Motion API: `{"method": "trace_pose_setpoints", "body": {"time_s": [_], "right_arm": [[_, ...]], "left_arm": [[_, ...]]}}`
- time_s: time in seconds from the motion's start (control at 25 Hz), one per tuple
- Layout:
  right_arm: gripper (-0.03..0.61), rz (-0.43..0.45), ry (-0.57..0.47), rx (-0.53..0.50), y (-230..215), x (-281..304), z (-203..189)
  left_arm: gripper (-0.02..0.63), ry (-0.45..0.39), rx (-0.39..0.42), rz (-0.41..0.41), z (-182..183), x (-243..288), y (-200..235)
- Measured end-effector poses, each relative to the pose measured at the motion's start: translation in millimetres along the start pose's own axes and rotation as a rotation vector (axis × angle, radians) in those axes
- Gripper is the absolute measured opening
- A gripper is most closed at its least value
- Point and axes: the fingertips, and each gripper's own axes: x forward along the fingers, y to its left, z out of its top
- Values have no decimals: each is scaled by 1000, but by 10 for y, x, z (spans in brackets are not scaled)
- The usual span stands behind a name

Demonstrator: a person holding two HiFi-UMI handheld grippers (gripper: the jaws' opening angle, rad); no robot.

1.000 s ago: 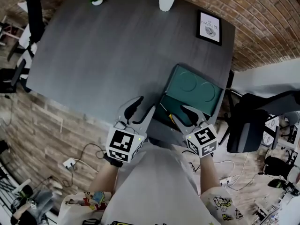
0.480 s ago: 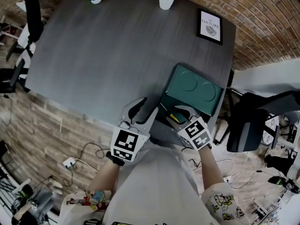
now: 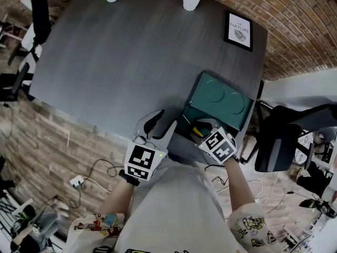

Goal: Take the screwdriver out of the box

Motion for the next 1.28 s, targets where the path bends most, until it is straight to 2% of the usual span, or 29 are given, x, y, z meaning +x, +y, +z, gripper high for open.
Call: {"method": "trace_pose_setpoints", "body": {"time_s": [0.44,0.84,1.28], "right_arm": [[173,20,98,-87,-23,52,-105],[165,-21,167,-209,-16,133,-110],[137,-89,157,-236,-48,138,-126]], "left_arm": [[169,12,-15,19,-107,-84,37],[166,-4,-21,27,-102,-135,62],[161,-11,-48,35,-107,-157,89]]}}
